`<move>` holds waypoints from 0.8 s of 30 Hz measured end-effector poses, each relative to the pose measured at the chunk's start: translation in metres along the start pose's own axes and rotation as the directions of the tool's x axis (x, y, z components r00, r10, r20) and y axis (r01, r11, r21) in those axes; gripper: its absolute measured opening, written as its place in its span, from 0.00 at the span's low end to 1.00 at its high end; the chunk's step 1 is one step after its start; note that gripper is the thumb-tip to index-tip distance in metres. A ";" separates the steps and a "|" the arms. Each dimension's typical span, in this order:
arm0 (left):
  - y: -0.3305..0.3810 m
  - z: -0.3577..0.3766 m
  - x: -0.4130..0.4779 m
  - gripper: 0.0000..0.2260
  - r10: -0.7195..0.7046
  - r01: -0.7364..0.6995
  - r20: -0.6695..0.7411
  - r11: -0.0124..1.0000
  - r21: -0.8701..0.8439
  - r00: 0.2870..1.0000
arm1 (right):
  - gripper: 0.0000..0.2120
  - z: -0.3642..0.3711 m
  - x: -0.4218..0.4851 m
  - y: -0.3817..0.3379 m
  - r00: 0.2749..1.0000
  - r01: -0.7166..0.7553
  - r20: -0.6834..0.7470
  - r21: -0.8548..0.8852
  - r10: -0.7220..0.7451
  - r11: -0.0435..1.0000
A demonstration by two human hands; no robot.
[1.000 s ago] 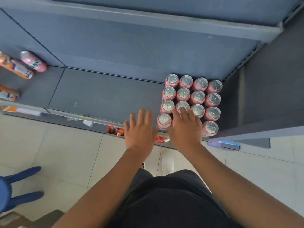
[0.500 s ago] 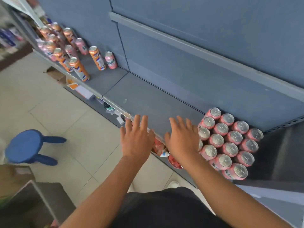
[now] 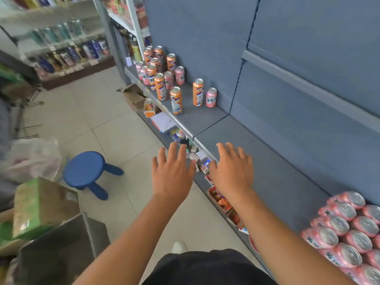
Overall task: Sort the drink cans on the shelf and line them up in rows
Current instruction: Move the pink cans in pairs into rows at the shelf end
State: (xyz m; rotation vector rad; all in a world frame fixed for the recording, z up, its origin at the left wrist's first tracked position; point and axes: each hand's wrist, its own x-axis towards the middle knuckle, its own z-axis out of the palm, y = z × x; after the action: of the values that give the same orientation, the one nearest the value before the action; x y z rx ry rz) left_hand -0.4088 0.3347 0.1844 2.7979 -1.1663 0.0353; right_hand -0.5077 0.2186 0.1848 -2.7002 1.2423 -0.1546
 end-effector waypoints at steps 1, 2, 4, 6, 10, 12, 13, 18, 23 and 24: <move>-0.014 -0.003 0.005 0.23 -0.007 0.007 0.003 1.000 0.002 1.000 | 0.22 0.002 0.006 -0.015 1.000 0.010 -0.005 0.006 -0.010 1.000; -0.028 -0.004 0.009 0.23 -0.016 0.016 0.004 1.000 0.007 1.000 | 0.21 0.003 0.012 -0.030 1.000 0.023 -0.011 0.013 -0.023 1.000; -0.052 -0.008 0.017 0.22 -0.043 0.043 0.002 0.999 0.008 0.999 | 0.19 0.007 0.024 -0.057 0.999 0.048 -0.026 0.023 -0.048 0.999; -0.073 -0.008 0.025 0.21 -0.076 0.075 -0.003 0.997 -0.003 0.997 | 0.17 0.011 0.035 -0.080 0.997 0.070 -0.034 0.023 -0.069 0.997; -0.103 -0.006 0.045 0.21 -0.128 0.128 0.022 0.992 -0.011 0.992 | 0.20 0.023 0.061 -0.109 0.993 0.114 -0.016 0.019 -0.113 0.993; -0.114 -0.002 0.059 0.22 -0.147 0.148 0.056 0.989 -0.009 0.988 | 0.20 0.030 0.078 -0.118 0.992 0.125 -0.009 0.025 -0.125 0.992; -0.118 -0.001 0.068 0.22 -0.155 0.156 0.066 0.988 -0.006 0.986 | 0.20 0.034 0.088 -0.123 0.991 0.131 -0.009 0.028 -0.131 0.991; -0.133 0.008 0.126 0.22 -0.173 0.174 0.101 0.985 0.005 0.980 | 0.16 0.052 0.150 -0.136 0.993 0.121 -0.016 0.049 -0.121 0.991; -0.136 0.011 0.209 0.22 -0.158 0.157 0.110 0.987 0.018 0.981 | 0.17 0.064 0.230 -0.135 0.995 0.101 0.009 0.040 -0.102 0.994; -0.136 0.011 0.227 0.22 -0.159 0.158 0.113 0.987 0.017 0.981 | 0.18 0.064 0.247 -0.134 0.995 0.095 0.018 0.033 -0.095 0.995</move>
State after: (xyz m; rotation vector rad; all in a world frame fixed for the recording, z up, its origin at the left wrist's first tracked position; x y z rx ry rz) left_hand -0.1522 0.2680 0.1753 2.9244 -0.9624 -0.1351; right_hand -0.2372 0.1233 0.1537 -2.7276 1.0971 -0.1580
